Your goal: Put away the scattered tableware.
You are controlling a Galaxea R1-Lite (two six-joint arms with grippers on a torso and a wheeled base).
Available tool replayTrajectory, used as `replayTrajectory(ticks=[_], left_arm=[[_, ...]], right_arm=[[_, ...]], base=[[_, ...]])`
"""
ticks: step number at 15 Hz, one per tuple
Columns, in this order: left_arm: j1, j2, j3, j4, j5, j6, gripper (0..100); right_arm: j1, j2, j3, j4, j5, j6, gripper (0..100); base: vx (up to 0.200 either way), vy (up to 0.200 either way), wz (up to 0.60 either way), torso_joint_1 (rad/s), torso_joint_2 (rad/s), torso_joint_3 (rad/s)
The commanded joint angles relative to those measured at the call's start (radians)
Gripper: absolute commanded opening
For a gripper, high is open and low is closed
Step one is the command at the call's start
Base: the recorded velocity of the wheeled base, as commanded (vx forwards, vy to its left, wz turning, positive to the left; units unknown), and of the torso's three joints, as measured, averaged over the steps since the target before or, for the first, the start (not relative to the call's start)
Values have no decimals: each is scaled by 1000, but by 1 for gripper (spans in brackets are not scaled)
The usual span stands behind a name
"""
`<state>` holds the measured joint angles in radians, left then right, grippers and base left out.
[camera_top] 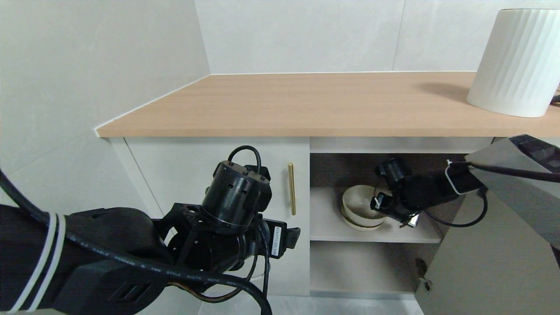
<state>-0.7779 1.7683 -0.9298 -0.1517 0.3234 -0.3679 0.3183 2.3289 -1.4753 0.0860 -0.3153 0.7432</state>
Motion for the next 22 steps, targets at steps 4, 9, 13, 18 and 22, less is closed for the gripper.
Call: replayTrajectory(ticks=[4, 9, 13, 18, 22], left_arm=[[0, 0, -1, 0, 0, 0, 100], [2, -3, -3, 0, 11, 7, 100], [2, -3, -3, 0, 17, 7, 100], [2, 0, -6, 0, 28, 6, 100], [2, 0, -7, 0, 28, 6, 100]], right_arm=[[41, -63, 43, 3, 24, -1, 100], [150, -336, 248, 5, 140, -82, 100], [216, -499, 369, 6, 144, -208, 100], [222, -517, 374, 38, 142, -225, 100], [225, -514, 374, 38, 142, -225, 100]], base=[[0, 0, 0, 0, 0, 0], [0, 0, 0, 0, 0, 0], [0, 0, 0, 0, 0, 0], [-160, 0, 0, 6, 0, 1], [-200, 0, 0, 2, 2, 2]])
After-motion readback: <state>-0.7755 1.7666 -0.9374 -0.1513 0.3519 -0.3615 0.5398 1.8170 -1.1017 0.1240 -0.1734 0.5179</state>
